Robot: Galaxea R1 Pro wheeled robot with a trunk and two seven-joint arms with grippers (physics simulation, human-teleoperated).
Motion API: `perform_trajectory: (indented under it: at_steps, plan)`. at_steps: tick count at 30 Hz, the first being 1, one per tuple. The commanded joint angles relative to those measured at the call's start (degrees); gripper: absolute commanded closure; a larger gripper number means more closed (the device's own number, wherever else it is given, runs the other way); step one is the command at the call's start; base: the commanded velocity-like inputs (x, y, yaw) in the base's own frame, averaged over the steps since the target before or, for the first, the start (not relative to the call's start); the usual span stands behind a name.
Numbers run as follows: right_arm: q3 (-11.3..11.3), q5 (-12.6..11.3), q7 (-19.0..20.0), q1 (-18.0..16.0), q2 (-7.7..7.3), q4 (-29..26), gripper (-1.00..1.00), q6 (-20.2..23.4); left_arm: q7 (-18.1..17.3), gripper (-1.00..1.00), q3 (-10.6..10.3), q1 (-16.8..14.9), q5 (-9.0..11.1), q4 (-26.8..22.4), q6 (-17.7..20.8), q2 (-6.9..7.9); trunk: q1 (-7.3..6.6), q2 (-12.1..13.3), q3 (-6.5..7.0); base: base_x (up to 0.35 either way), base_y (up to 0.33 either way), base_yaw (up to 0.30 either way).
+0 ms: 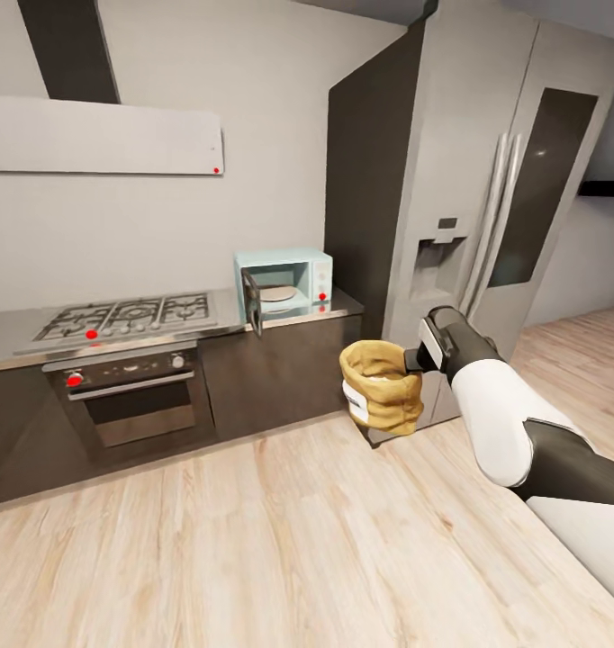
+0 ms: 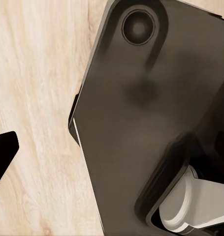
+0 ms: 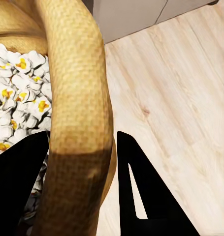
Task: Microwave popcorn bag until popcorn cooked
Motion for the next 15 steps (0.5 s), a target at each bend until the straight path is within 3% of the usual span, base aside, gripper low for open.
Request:
perform_trajectory:
  at_steps: [1,15]
  plan:
    - [-0.43,-0.2,-0.36,-0.05,0.08,-0.04,1.0,0.1,0.16,-1.0,0.05,0.02,0.21,-0.07,-0.11,-0.02,0.01,-0.05,-0.07,0.0,0.0,-0.08]
    - [-0.43,-0.24,-0.38,-0.05,0.08,-0.04,1.0,0.1,0.16,-1.0,0.06,0.01,0.21,-0.07,-0.11,-0.02,0.01,-0.05,-0.07,0.0,0.0,-0.008]
